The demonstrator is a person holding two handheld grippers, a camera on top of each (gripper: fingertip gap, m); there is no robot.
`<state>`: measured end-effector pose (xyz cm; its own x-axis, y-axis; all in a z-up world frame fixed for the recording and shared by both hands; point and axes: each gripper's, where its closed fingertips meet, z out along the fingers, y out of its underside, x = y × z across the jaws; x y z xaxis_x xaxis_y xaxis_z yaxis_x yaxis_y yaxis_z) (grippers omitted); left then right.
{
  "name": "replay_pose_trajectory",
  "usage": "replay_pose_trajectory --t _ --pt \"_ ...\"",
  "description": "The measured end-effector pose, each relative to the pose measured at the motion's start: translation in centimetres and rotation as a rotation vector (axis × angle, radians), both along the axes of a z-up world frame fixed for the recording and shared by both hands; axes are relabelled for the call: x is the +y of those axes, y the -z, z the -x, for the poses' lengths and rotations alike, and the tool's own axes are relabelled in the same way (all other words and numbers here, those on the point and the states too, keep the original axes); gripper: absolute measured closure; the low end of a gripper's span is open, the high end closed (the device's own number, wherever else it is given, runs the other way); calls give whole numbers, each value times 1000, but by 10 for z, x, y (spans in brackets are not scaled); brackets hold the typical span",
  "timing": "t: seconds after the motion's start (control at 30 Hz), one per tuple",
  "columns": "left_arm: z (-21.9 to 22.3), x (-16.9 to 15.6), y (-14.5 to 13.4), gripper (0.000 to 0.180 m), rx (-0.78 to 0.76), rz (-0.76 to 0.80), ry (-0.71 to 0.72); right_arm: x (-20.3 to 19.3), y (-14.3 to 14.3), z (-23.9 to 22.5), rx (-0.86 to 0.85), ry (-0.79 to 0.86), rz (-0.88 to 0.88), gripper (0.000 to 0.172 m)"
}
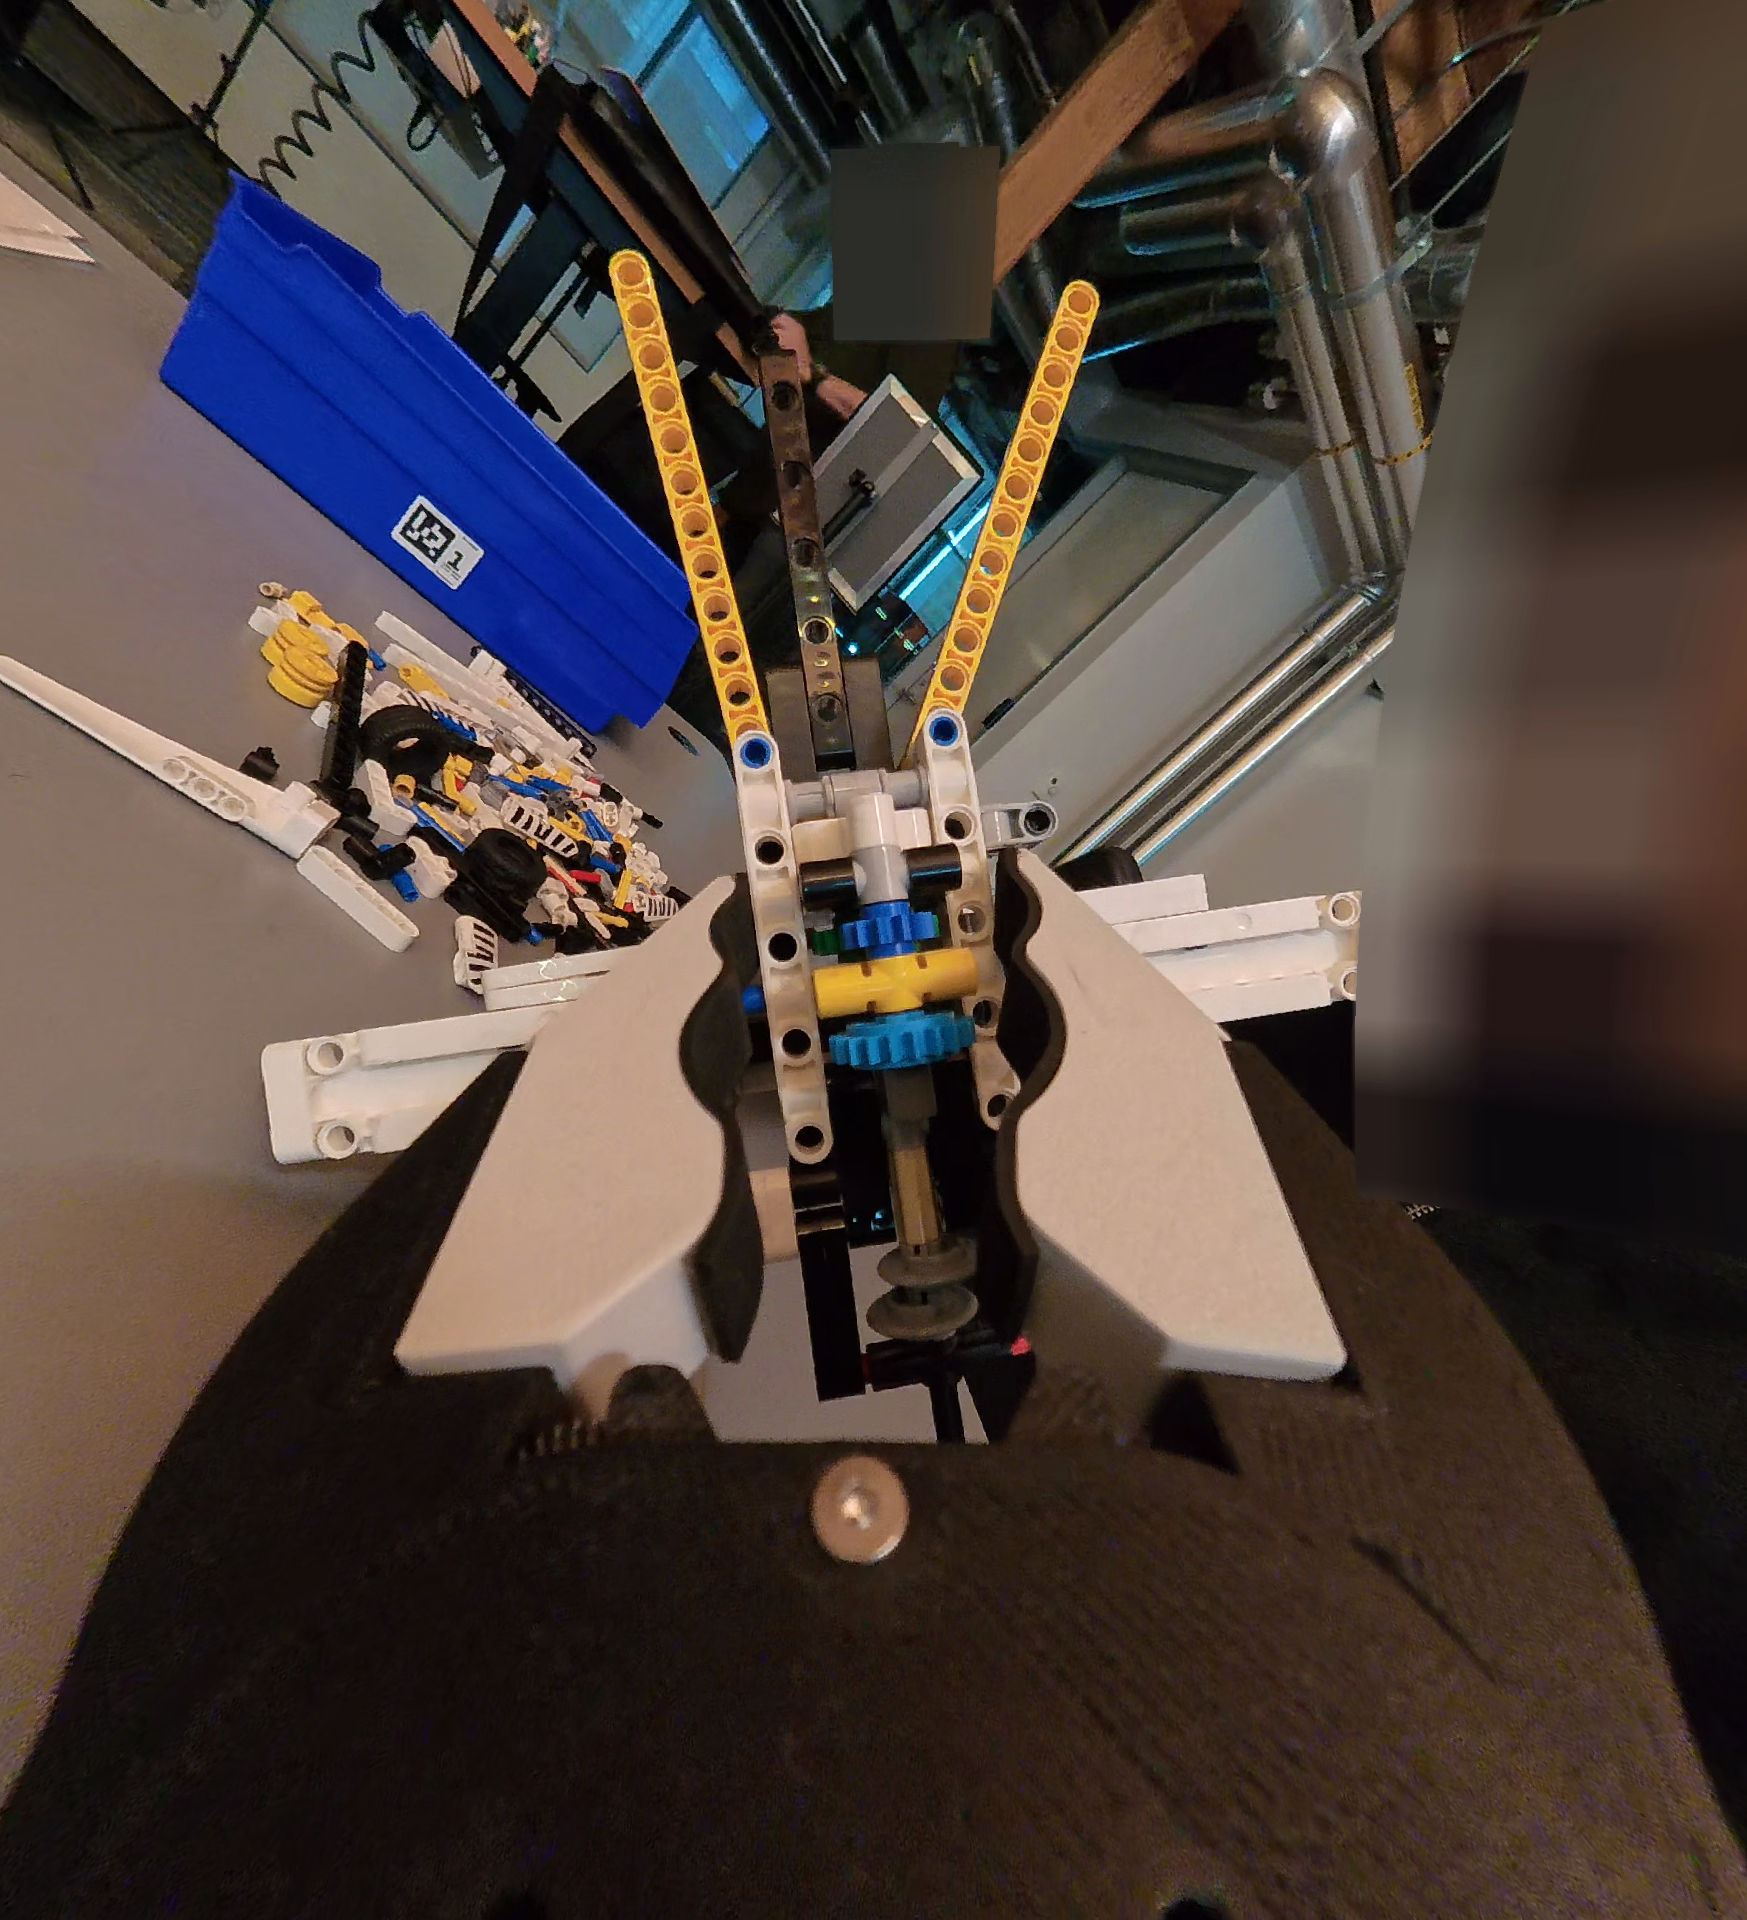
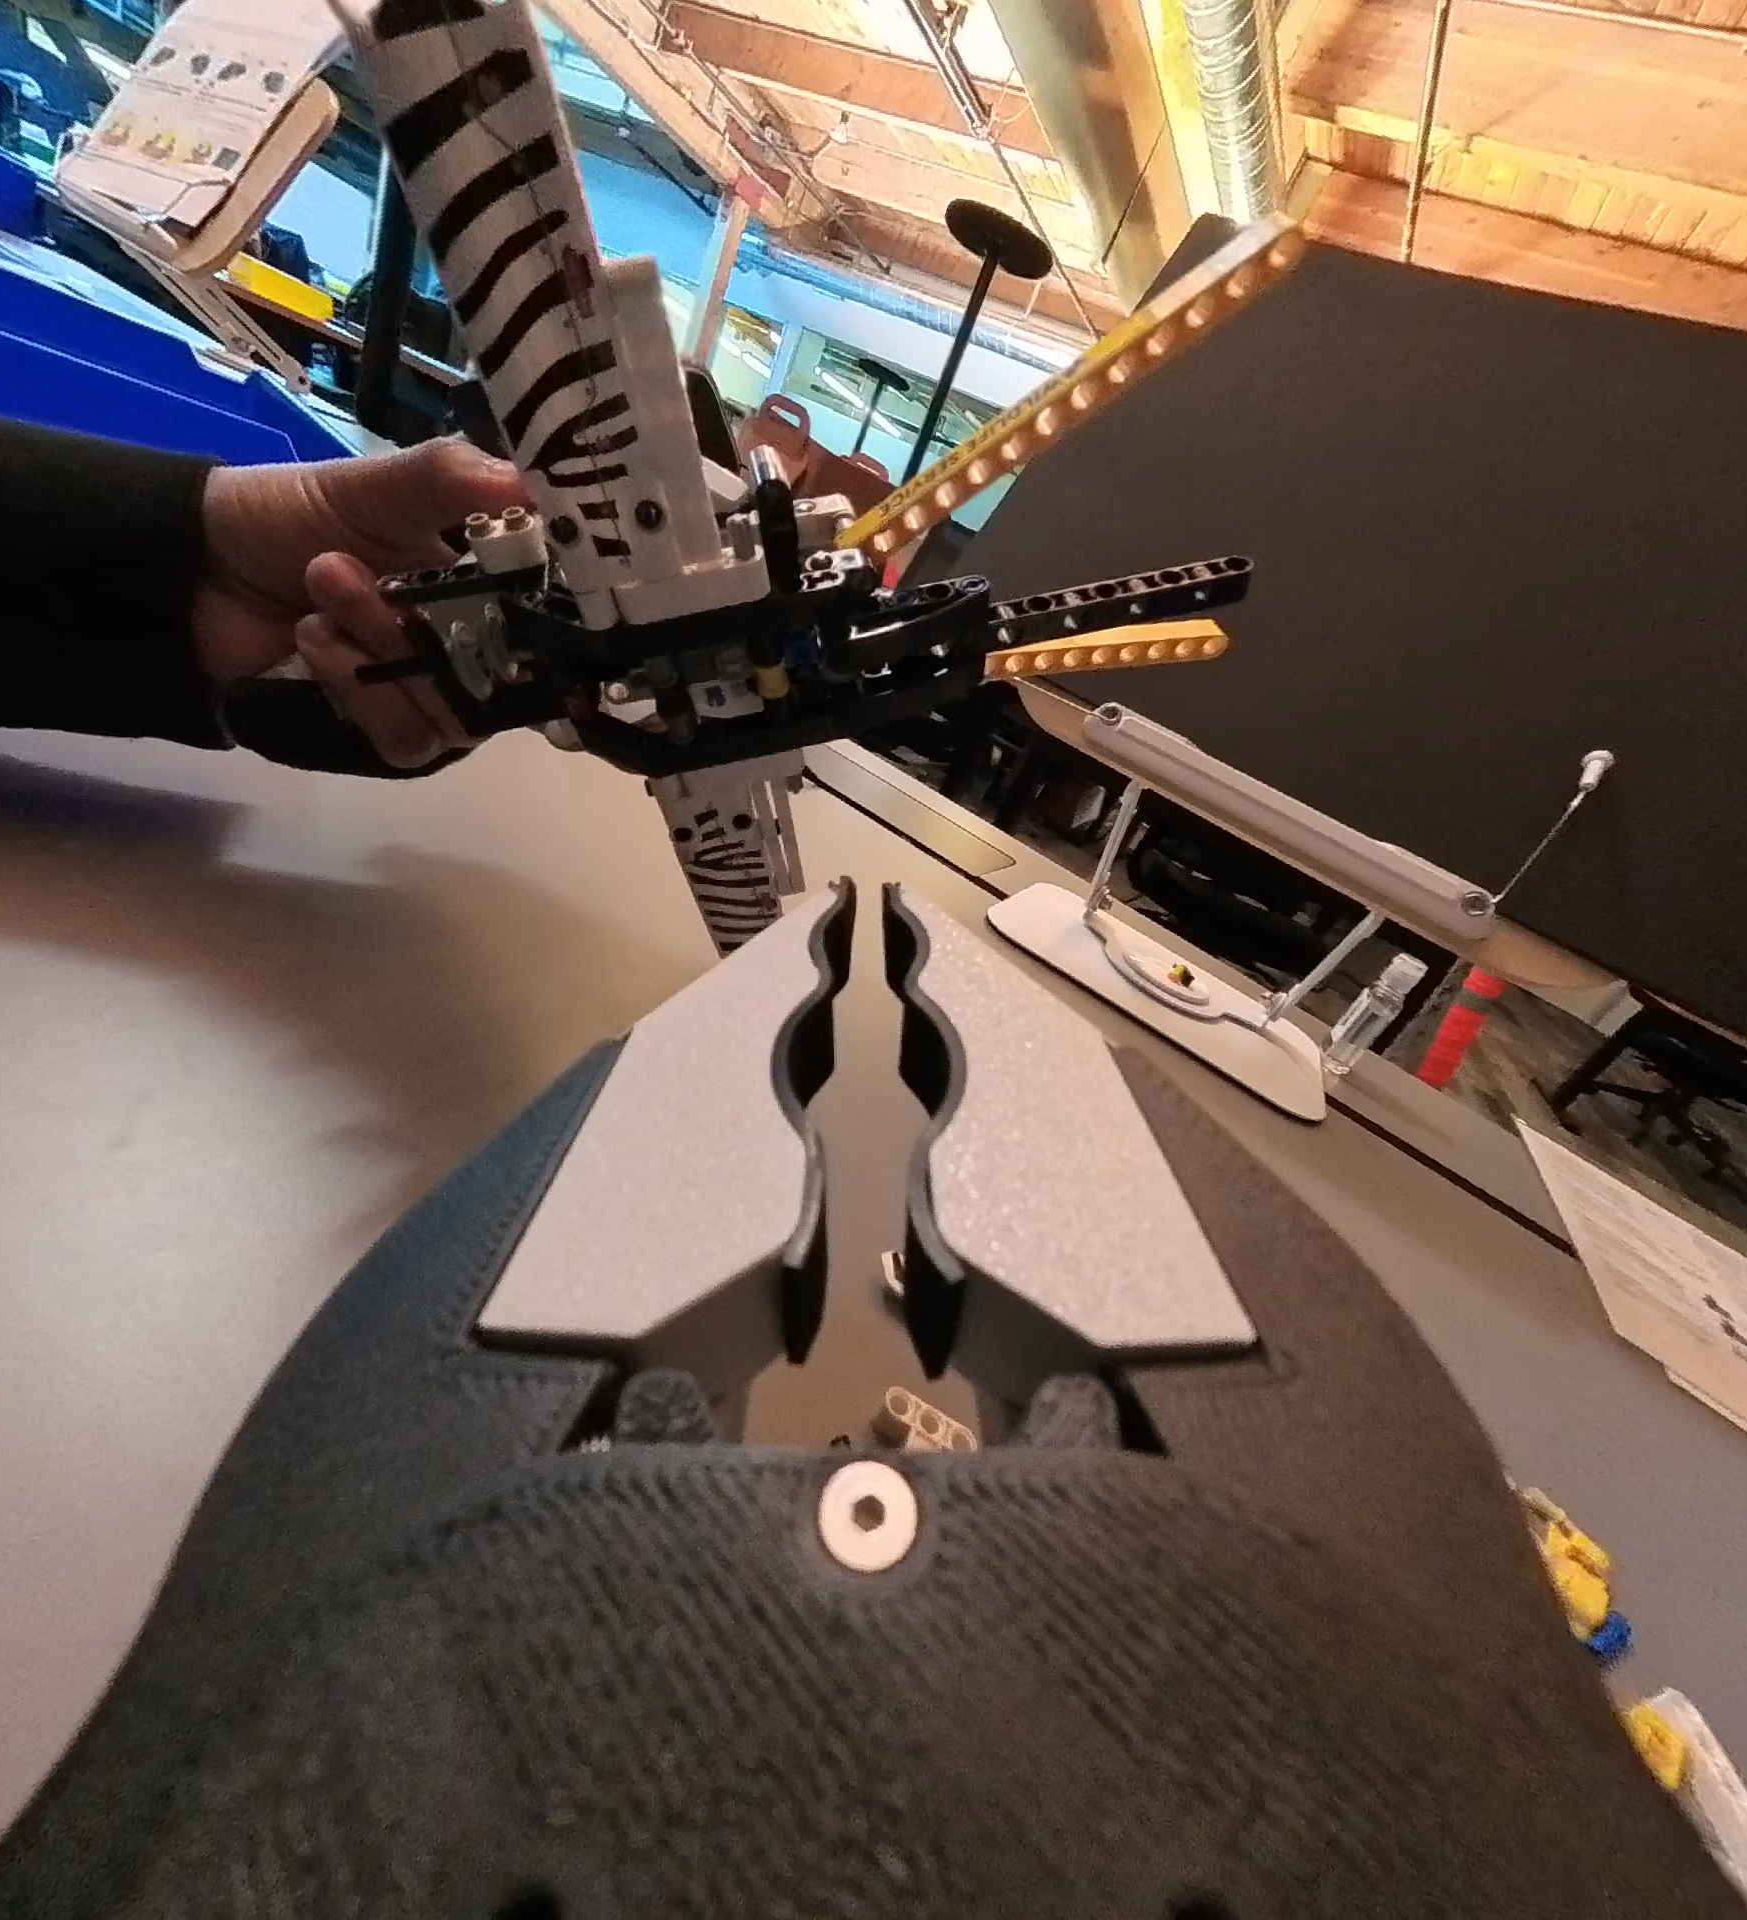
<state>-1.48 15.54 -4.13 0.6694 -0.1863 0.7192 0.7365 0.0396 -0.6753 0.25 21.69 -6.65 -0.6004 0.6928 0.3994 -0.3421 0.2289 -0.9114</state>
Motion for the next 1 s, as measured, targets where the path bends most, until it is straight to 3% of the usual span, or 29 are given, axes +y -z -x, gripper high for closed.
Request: replay_pose_trajectory --t 0.77,1.0 --pt "-6 9 12 135 46 83 9 -2 1 -2 2 -12 -3 168" --pt "-8 13 23 135 101 170 -10 0 -9 -6 -56 -74 118 161"
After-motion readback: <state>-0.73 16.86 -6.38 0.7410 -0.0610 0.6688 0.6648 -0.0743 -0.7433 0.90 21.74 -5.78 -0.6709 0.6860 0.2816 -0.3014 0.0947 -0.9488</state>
